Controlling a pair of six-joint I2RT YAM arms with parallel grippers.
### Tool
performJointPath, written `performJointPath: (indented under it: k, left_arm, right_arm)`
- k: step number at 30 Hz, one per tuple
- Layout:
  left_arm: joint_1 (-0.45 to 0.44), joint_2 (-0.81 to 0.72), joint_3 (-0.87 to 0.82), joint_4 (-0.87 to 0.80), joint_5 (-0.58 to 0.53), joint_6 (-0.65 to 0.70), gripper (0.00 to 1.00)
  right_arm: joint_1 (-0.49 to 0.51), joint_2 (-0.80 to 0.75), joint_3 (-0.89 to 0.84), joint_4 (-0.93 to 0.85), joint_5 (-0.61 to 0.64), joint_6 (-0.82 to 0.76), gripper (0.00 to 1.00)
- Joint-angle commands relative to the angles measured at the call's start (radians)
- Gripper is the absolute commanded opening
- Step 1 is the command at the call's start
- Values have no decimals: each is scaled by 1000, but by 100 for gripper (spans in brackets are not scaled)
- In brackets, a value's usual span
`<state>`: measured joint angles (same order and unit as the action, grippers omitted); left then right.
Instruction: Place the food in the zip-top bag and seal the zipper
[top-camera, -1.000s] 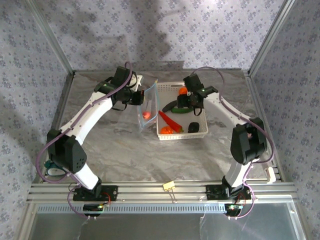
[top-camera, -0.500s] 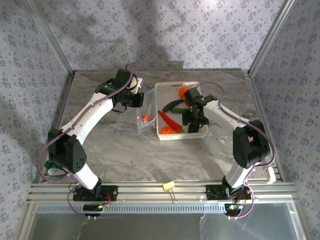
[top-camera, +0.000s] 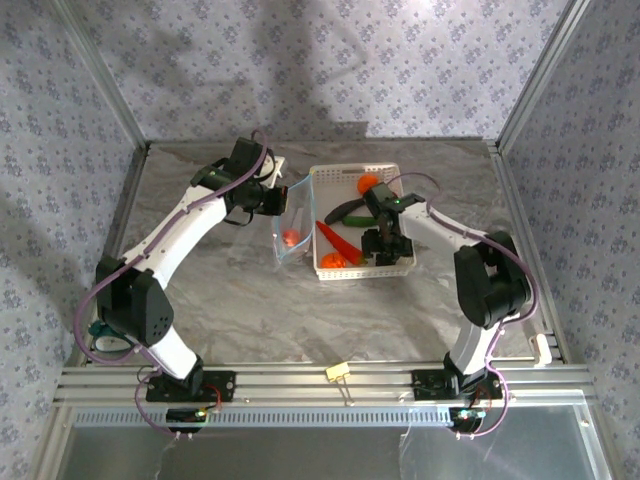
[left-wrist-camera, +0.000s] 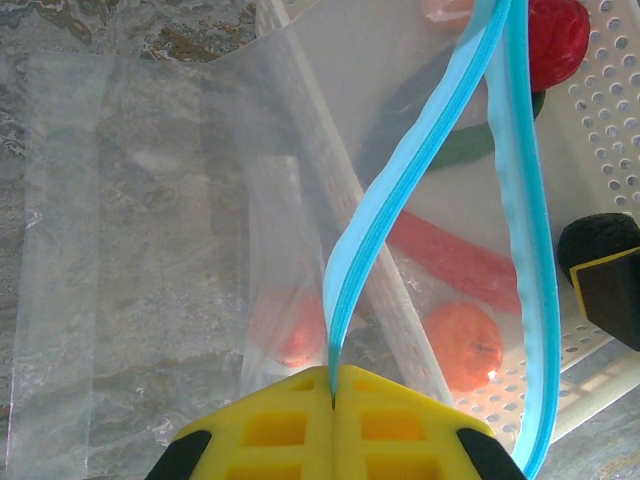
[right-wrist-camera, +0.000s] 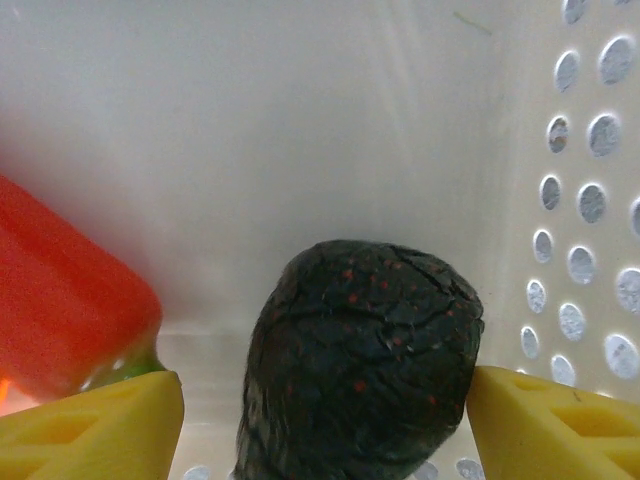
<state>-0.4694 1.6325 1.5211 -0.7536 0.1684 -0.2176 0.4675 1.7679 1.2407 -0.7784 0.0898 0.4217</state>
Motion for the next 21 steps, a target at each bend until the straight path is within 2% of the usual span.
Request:
performJointPath:
  k: [1, 6, 12, 17, 21]
  left_arm:
    - [3, 7, 0, 13, 3, 14, 0]
    - [3, 9, -1, 13, 5, 15, 0]
    - [3, 7, -4, 12, 3, 15, 0]
    - [5, 15, 1, 11, 2, 14, 0]
    - [5, 23, 13, 5, 3, 14, 0]
  right_arm:
    - [8, 38, 28, -7, -9, 23, 76]
    - [9, 81, 51, 9, -14, 28, 71]
    - [5, 95, 59, 26, -9, 32, 57]
    - [6, 40, 60, 24, 18, 24, 45]
    - [7, -36, 64, 26, 35, 5, 42]
